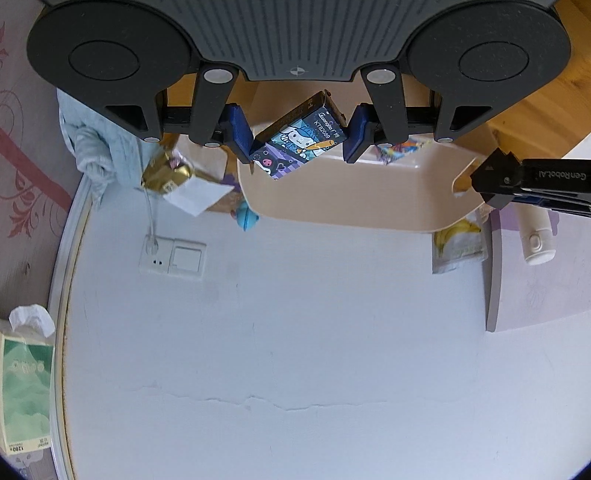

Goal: Organize objects
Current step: 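Lift the black cube with left tool while right tool carries the purple box over the bin, then open left tool dropping the black cube while right tool releases the purple box into the bin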

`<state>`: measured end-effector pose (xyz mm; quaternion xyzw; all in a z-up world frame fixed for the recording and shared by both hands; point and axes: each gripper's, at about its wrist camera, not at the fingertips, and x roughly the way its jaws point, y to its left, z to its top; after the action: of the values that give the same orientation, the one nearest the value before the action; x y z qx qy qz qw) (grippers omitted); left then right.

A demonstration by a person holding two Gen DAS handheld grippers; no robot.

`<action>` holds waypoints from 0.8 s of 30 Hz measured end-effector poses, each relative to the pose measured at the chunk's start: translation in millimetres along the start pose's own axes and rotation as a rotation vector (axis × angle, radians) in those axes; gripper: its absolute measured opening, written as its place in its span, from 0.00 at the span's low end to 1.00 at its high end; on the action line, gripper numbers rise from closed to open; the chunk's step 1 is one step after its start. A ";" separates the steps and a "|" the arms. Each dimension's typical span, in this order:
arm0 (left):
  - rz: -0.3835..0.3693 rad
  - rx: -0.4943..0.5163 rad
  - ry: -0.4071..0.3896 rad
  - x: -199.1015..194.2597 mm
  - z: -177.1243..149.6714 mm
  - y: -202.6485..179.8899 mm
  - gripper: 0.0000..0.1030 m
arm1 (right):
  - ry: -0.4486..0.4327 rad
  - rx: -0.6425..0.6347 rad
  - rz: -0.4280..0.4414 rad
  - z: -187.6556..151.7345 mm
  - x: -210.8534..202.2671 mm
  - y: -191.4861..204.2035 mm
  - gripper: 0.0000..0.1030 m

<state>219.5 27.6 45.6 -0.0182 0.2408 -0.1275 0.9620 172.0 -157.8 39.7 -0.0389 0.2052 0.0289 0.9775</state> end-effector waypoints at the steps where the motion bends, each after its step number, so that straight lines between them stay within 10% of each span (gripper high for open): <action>1: 0.003 0.002 0.001 4.1 1.4 0.1 0.32 | -0.002 -0.001 -0.002 1.4 2.0 0.4 0.49; 24: 0.053 0.027 0.166 106.8 -3.7 12.0 0.32 | 0.107 -0.101 0.022 9.3 90.5 29.7 0.49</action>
<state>311.6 12.2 -7.9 0.0116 0.3183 -0.1064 0.9419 256.2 -123.8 9.8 -0.0874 0.2558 0.0477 0.9616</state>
